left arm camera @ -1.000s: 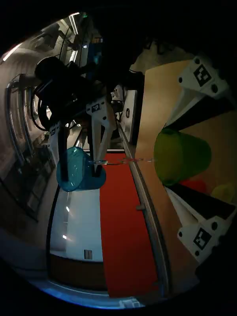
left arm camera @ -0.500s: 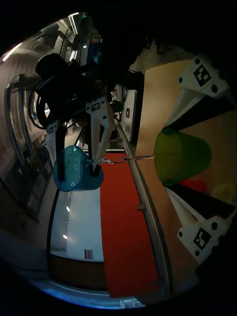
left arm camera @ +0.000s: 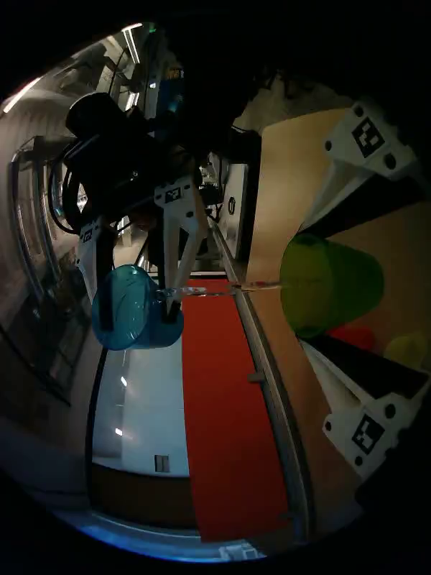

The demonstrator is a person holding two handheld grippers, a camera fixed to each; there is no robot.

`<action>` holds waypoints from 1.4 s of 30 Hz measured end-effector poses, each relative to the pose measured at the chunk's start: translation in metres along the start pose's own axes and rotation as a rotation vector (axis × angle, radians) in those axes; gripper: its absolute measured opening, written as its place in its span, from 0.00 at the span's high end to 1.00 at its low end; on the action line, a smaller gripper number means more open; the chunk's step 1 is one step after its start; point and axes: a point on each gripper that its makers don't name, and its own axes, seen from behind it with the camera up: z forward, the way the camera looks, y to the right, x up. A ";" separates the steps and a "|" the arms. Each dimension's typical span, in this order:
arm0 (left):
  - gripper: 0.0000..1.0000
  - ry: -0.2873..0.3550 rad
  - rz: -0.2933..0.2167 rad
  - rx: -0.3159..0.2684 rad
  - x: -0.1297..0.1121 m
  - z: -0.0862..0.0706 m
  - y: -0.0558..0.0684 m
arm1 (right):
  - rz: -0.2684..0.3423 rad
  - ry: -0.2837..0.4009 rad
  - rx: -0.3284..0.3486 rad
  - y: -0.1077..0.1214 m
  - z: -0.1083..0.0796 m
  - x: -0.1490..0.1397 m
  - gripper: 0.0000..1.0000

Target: Pour water

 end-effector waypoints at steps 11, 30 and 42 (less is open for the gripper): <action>0.12 0.000 0.003 0.000 0.001 0.000 0.000 | -0.045 0.002 -0.011 0.006 0.001 0.003 0.11; 0.12 -0.001 0.012 0.009 0.002 0.001 -0.003 | -0.126 0.002 -0.029 0.015 0.001 0.008 0.11; 0.12 0.004 0.015 0.009 0.003 0.001 -0.002 | -0.177 0.004 -0.034 0.016 -0.001 0.012 0.11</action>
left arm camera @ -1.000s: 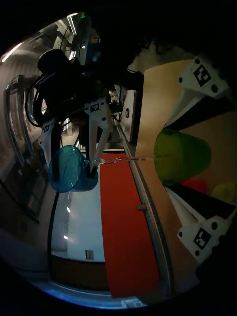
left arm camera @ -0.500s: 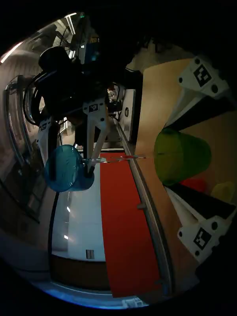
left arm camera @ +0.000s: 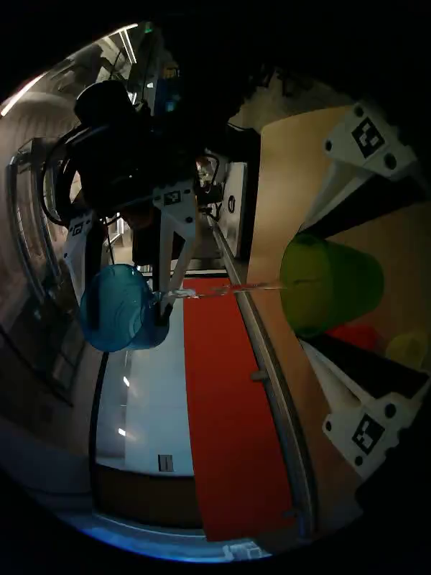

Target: Pour water

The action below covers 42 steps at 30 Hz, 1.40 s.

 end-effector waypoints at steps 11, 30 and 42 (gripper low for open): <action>0.12 0.002 0.002 0.004 0.001 -0.001 -0.001 | -0.050 0.001 -0.019 0.008 -0.001 0.005 0.11; 0.12 0.004 0.005 0.006 0.002 -0.001 -0.002 | -0.138 0.009 -0.027 0.016 0.002 0.012 0.11; 0.12 0.005 0.009 0.001 0.002 0.001 0.001 | -0.207 0.008 -0.034 0.019 0.004 0.018 0.11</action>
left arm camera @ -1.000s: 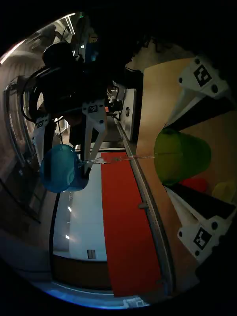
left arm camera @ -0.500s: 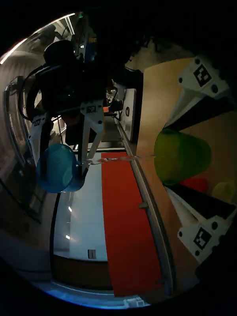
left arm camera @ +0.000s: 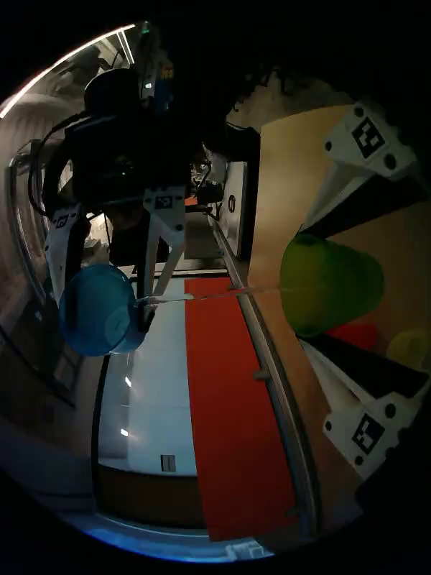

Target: Pour water

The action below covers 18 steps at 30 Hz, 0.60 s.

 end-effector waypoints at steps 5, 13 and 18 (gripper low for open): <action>0.12 -0.001 0.002 0.001 0.000 0.000 0.000 | -0.023 -0.002 0.001 0.001 0.000 0.001 0.11; 0.12 0.001 0.000 0.001 0.001 0.000 -0.002 | -0.053 -0.002 0.001 0.001 0.000 0.001 0.11; 0.12 0.001 0.000 0.001 0.001 0.000 -0.002 | -0.063 -0.002 0.000 0.000 0.000 0.001 0.11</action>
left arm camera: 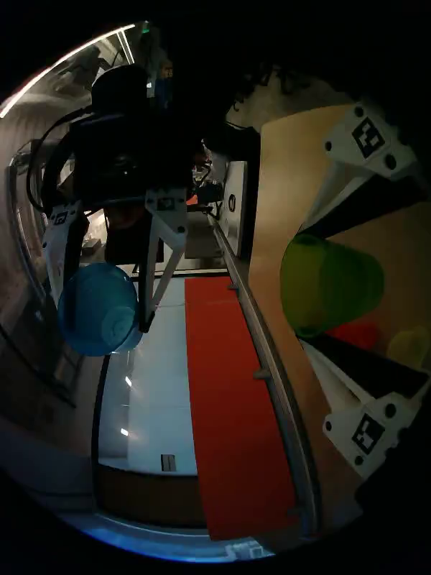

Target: Pour water

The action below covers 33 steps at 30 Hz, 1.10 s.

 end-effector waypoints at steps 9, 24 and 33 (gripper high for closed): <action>0.12 0.000 0.000 0.000 0.001 0.001 0.000 | 0.047 0.009 0.003 -0.001 -0.002 0.000 0.11; 0.12 -0.004 0.003 0.000 0.003 0.000 0.003 | 0.512 -0.010 -0.001 -0.015 -0.007 -0.017 0.11; 0.12 -0.004 0.005 0.003 0.004 -0.003 0.001 | 0.864 -0.003 0.020 -0.030 -0.010 -0.022 0.11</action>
